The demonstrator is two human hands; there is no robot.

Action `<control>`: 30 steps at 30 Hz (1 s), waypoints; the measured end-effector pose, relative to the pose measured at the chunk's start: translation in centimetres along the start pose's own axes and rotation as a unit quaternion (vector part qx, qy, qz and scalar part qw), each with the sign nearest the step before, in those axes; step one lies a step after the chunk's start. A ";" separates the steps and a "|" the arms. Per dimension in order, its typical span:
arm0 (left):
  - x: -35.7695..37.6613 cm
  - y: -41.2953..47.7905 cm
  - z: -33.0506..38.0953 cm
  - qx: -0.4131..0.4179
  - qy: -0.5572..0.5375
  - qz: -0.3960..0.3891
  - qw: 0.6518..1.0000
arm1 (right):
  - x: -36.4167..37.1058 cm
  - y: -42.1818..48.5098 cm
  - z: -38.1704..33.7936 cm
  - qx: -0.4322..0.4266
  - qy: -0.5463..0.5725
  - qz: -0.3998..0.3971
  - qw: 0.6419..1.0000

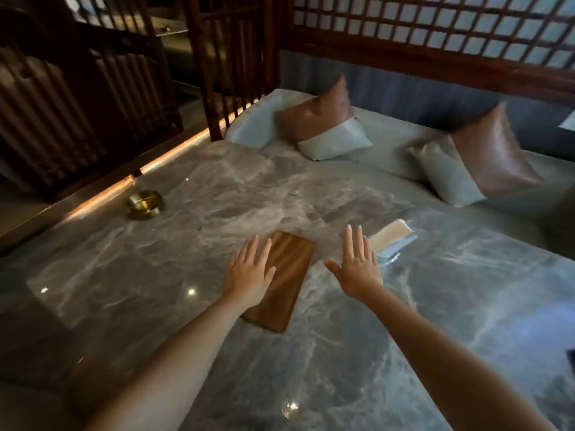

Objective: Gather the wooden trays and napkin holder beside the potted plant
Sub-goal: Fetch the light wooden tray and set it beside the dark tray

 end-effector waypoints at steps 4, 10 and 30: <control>2.1 -1.6 -4.1 -0.085 -0.020 -0.036 0.996 | 2.6 2.7 -2.7 -0.025 -0.011 -0.053 0.998; 5.6 -3.4 -6.1 -0.196 -0.050 -0.060 0.977 | 5.6 6.2 -3.4 -0.003 -0.007 -0.123 0.992; 9.4 -3.5 -3.9 -0.303 -0.196 -0.074 0.930 | 10.3 12.5 -2.1 0.014 0.016 -0.189 0.982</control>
Point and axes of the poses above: each hand's wrist, its own y-axis towards the middle knuckle, its own x-axis out of the palm, z = x × y, the point moved 4 cm from there along y, towards the middle knuckle, and after that the axes turned 1 degree about z, right-handed, at the moved point
